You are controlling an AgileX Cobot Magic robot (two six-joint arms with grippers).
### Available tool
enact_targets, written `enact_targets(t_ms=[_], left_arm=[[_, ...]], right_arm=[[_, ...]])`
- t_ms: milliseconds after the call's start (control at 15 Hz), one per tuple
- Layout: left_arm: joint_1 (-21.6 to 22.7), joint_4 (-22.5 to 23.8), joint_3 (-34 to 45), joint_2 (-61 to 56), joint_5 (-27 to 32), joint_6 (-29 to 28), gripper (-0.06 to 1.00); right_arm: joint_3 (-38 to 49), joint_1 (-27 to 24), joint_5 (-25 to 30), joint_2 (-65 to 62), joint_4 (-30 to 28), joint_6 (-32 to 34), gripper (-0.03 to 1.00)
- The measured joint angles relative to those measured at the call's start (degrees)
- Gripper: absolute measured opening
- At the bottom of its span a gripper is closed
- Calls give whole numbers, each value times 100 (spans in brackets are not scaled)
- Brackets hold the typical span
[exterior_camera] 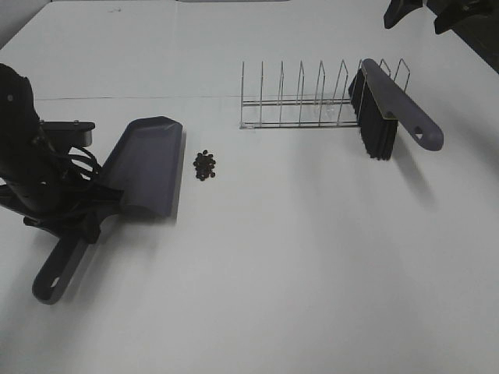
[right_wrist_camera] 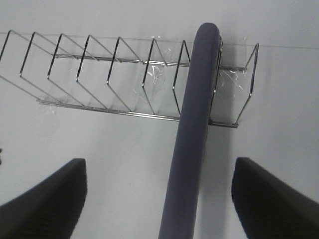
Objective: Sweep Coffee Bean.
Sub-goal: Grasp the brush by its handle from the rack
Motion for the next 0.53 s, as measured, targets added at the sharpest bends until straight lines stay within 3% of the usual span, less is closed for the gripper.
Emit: enact_targets(t_ms=[333,533], left_arm=[[0,0,0,0,0,0,27],[0,-11,0,0,0,0,27]], right_arm=[[-1094,17,441,848,-476,493,68],[-1432,292,539,1209,-888,665,68]])
